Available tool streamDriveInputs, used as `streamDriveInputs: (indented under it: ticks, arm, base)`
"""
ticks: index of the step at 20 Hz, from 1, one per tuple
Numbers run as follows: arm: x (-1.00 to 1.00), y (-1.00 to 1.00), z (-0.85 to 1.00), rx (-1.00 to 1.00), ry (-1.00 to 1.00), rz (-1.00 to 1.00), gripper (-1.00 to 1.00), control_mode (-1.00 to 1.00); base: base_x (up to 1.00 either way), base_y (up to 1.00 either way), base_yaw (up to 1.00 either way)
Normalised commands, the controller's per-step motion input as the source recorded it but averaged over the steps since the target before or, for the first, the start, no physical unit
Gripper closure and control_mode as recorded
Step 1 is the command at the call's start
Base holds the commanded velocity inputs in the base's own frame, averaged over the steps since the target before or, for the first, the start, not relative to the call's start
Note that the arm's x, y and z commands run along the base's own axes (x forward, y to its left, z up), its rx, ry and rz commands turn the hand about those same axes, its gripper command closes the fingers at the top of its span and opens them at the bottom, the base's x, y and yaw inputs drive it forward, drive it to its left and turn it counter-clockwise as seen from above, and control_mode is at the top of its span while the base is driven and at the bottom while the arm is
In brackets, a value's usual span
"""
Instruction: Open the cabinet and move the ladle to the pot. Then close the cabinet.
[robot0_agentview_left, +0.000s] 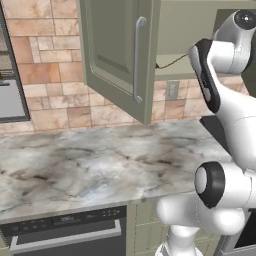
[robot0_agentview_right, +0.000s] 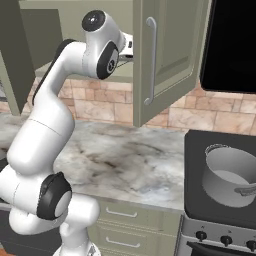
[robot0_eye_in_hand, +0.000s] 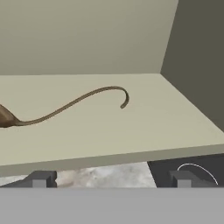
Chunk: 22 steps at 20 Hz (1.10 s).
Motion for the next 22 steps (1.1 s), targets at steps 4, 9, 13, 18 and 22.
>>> streamDriveInputs:
  ticks: [4,9,13,18,22]
  arm:
    - [0.08,-0.20,-0.05,0.00,0.00,0.00,-1.00,-1.00]
    - [0.09,-0.15,-0.12,0.00,0.00,0.00,-1.00,-1.00]
    - [0.17,-0.06,-0.15,0.00,0.00,0.02,-1.00,-1.00]
    - [0.23,-0.01,-0.12,0.00,-0.02,0.03,-1.00,-1.00]
    - [0.24,-0.02,-0.08,0.00,-0.02,0.02,-1.00,-1.00]
  base:
    - [0.00,0.00,0.00]
    - [0.00,0.00,0.00]
    - [0.00,0.00,0.00]
    - [0.00,0.00,0.00]
    - [0.00,0.00,0.00]
